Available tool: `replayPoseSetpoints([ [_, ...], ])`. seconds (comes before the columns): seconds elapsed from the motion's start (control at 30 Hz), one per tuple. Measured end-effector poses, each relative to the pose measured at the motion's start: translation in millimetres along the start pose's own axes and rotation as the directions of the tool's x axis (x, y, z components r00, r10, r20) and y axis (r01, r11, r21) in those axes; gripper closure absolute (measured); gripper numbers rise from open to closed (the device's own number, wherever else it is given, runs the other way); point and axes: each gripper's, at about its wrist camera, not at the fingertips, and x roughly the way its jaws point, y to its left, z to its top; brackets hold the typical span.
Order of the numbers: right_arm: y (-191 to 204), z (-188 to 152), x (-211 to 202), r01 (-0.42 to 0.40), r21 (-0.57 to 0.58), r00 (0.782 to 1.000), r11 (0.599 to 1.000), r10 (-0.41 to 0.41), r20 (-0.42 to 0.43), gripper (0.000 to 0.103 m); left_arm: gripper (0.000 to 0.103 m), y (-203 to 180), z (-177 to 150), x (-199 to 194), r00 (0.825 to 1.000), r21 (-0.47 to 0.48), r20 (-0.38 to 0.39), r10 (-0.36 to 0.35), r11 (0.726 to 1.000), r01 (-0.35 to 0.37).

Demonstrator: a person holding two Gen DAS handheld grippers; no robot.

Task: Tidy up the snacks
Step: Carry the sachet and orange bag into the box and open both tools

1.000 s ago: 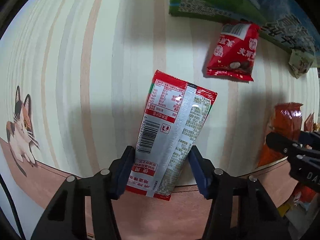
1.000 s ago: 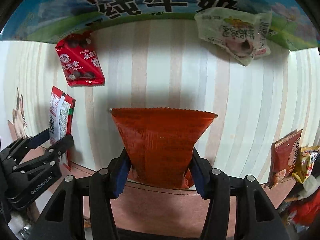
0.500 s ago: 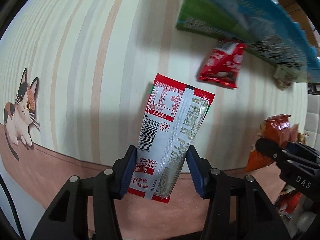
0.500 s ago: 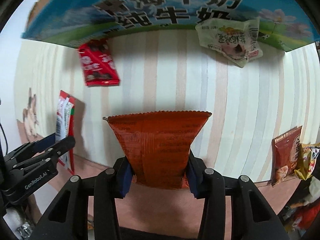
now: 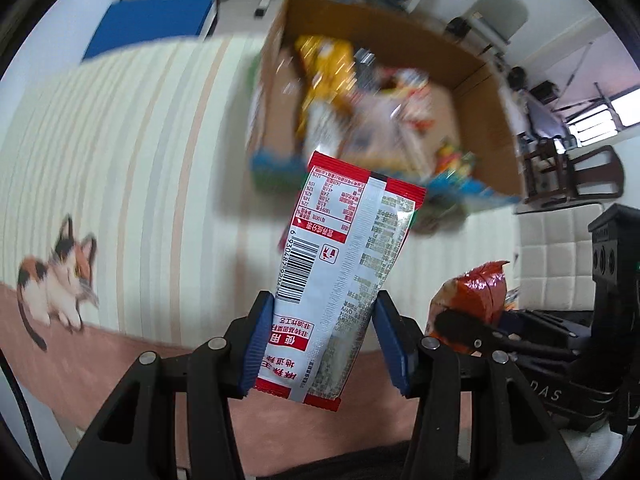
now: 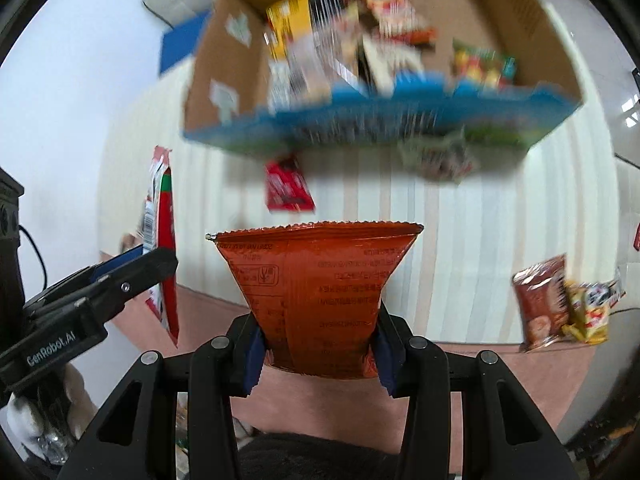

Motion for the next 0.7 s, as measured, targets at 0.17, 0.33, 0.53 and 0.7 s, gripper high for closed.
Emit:
replayPoseSetpoints([
  [0.17,-13.3,37.1,-54.9,-0.02,0.015,0.994,1.0,0.018,0.106,0.055,0.055,-36.6,46.2,-15.3,0.999,0.036,0.044,-0.01,0.999,0.009],
  [0.33,-30.4,95.3,-77.2,0.039,0.049,0.983,0.998,-0.048,0.177,0.055,0.055,-60.0,109.8,11.0,0.998,0.048,0.047,0.048,0.998,-0.05],
  [0.53,-62.8,169.4,-60.8,0.119,0.116,0.977,0.986,-0.137,0.162,0.055,0.055,-62.2,169.2,49.4,0.987,0.06,-0.002,0.162,0.985,-0.162],
  [0.7,-79.9,218.6,-30.2,0.2,0.128,0.97,0.971,-0.214,0.111,0.055,0.055,-54.5,200.6,89.9,0.97,0.063,-0.088,0.228,0.973,-0.223],
])
